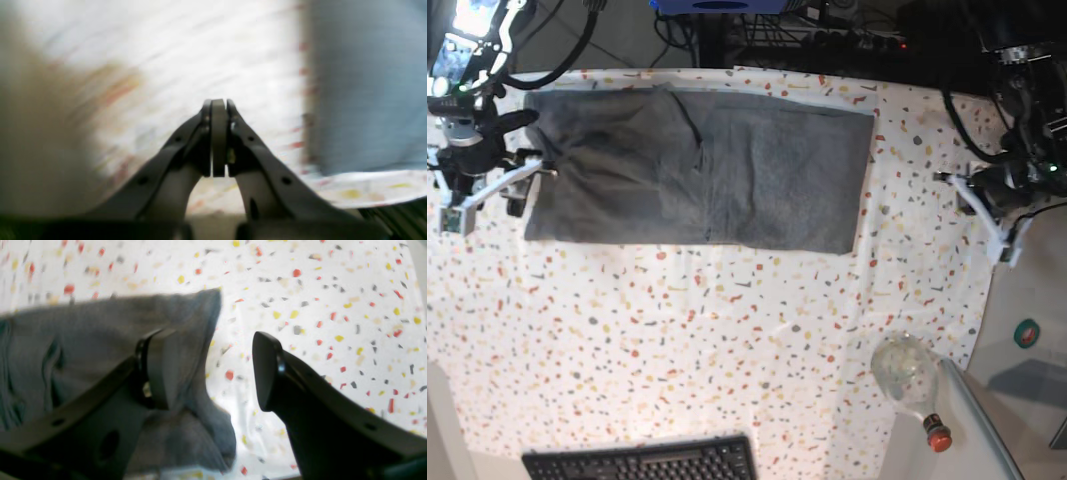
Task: Layout the t-shirt on the table in an organized manner, then fold the t-shirt properly
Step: 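Regrasp the strip ends with both grippers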
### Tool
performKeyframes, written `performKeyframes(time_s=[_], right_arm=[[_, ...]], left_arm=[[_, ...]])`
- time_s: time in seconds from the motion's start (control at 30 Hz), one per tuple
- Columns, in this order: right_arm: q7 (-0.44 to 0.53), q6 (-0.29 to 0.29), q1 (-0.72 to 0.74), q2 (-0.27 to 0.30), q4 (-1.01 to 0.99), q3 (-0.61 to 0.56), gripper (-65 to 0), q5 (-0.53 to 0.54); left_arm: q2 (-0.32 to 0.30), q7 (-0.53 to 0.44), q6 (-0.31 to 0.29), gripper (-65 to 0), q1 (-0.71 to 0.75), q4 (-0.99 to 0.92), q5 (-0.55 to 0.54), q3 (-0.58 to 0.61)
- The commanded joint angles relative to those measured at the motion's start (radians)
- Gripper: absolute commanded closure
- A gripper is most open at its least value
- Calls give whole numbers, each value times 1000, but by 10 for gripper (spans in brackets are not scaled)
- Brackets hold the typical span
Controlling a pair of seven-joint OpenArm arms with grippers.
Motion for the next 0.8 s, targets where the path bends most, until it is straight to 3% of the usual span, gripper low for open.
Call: performKeyframes(time_s=[0.0, 0.07, 0.13, 0.23, 0.47, 0.57, 0.77], right_arm=[[0, -1, 18, 9, -4, 18, -363, 71], [-69, -1, 46, 23, -41, 61, -414, 238], [-132, -1, 62, 43, -104, 116, -417, 387], [-199, -1, 102, 84, -266, 203, -417, 539], [-198, 13, 141, 187, -529, 222, -417, 582], [-209, 119, 150, 193, -585, 220, -417, 580], [-291, 226, 158, 185, -639, 185, -417, 580]], left_arm=[[-23, -14, -8, 0, 9, -7, -13, -48], [-43, -38, -56, 0, 32, -59, -11, -121], [-48, -123, -115, 0, 70, -103, -4, -154], [-39, -238, -132, 0, 119, -125, -2, -155], [-23, -275, -132, 0, 127, -128, -2, -54], [-16, -276, -131, 0, 96, -131, -1, 1], [13, -278, -131, 0, 1, -212, 24, 87]])
